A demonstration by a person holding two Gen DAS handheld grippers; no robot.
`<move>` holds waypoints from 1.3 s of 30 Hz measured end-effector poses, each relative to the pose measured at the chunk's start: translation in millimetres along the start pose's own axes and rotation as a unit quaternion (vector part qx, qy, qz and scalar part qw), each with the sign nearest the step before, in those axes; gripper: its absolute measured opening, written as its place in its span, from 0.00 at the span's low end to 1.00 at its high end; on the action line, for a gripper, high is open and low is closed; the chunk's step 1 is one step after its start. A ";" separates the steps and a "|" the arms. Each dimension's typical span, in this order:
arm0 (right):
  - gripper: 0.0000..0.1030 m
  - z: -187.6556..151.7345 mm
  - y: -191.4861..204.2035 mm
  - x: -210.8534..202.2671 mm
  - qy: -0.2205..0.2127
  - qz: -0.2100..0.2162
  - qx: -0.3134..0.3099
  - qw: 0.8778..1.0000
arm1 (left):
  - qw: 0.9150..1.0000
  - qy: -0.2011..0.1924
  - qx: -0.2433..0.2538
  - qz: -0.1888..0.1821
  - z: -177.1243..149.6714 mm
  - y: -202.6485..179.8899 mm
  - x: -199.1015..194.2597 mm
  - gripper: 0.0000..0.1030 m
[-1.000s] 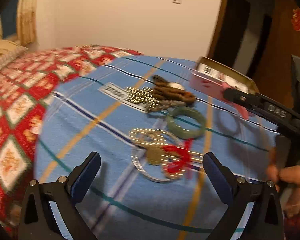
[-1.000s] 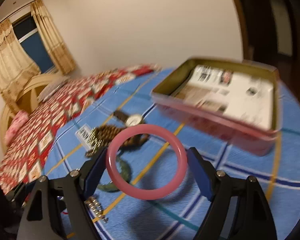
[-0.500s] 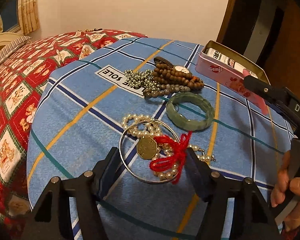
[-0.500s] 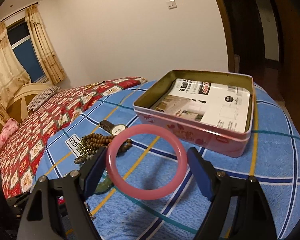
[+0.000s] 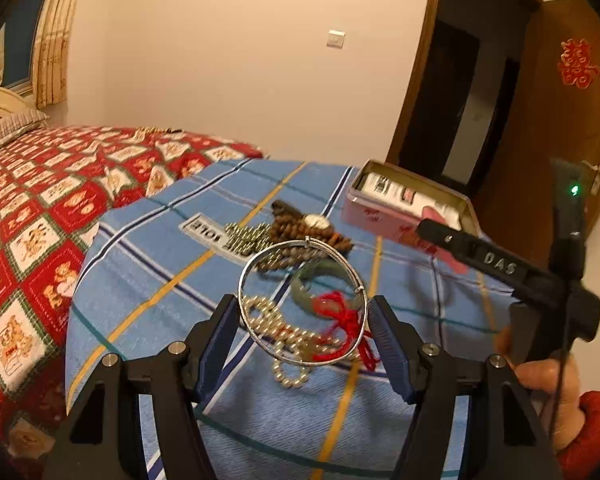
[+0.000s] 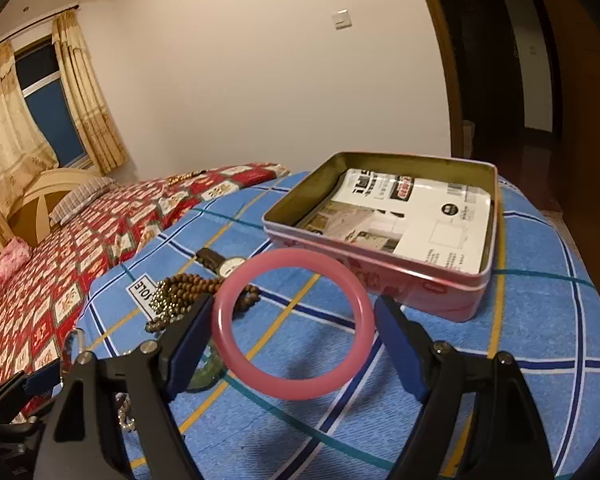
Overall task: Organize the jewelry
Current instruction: 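Carry the pink bangle with the right tool while the left tool carries the silver bangle to the tin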
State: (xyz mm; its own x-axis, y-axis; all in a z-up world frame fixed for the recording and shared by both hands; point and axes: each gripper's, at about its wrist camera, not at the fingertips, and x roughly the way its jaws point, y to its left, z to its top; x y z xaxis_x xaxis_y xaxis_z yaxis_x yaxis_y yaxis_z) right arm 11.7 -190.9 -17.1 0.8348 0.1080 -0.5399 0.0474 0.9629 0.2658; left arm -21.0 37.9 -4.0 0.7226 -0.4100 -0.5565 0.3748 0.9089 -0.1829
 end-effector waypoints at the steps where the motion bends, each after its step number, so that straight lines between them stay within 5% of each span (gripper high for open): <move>1: 0.81 0.6 -0.9 -2.2 -0.006 -0.003 0.002 1.000 | 1.000 -0.005 0.003 0.001 0.4 -1.8 -2.0 0.64; 7: 0.81 7.2 -4.9 -24.4 -0.071 -0.036 0.001 0.997 | 0.997 -0.057 0.039 -0.018 13.1 -18.7 -12.8 0.64; 12: 0.81 10.0 -13.7 -24.1 -0.077 -0.049 0.017 0.996 | 0.996 -0.071 0.049 -0.034 20.3 -25.0 -12.5 0.65; 18: 0.81 10.5 -19.9 -22.8 -0.072 -0.048 0.033 0.996 | 0.997 -0.009 0.051 -0.056 15.2 -27.9 12.3 0.65; 23: 0.81 9.8 -20.8 -24.6 -0.072 -0.050 0.034 0.996 | 0.992 -0.027 0.094 -0.074 9.8 -40.8 4.2 0.65; 30: 0.81 10.1 -25.8 -25.5 -0.073 -0.050 0.043 0.995 | 0.994 0.018 0.104 -0.032 5.2 -39.7 22.4 0.65; 36: 0.81 10.7 -26.8 -24.0 -0.068 -0.048 0.045 0.996 | 0.994 0.104 0.042 0.009 8.9 -22.8 66.2 0.65; 37: 0.81 10.7 -26.8 -24.1 -0.068 -0.048 0.044 0.995 | 0.994 0.107 0.027 0.008 9.3 -19.0 68.7 0.61; 39: 0.81 10.6 -27.2 -24.5 -0.069 -0.050 0.045 0.995 | 0.993 0.118 0.013 -0.001 7.1 -15.1 72.7 0.34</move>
State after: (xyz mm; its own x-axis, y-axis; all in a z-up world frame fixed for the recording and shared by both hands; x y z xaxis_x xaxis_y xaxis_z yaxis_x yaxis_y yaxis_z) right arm -4.3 -222.4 -2.6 0.8906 -0.0287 -0.4538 0.1778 0.9405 0.2895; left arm 30.0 -6.1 -35.9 0.5665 -0.3789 -0.7318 0.3932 0.9047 -0.1640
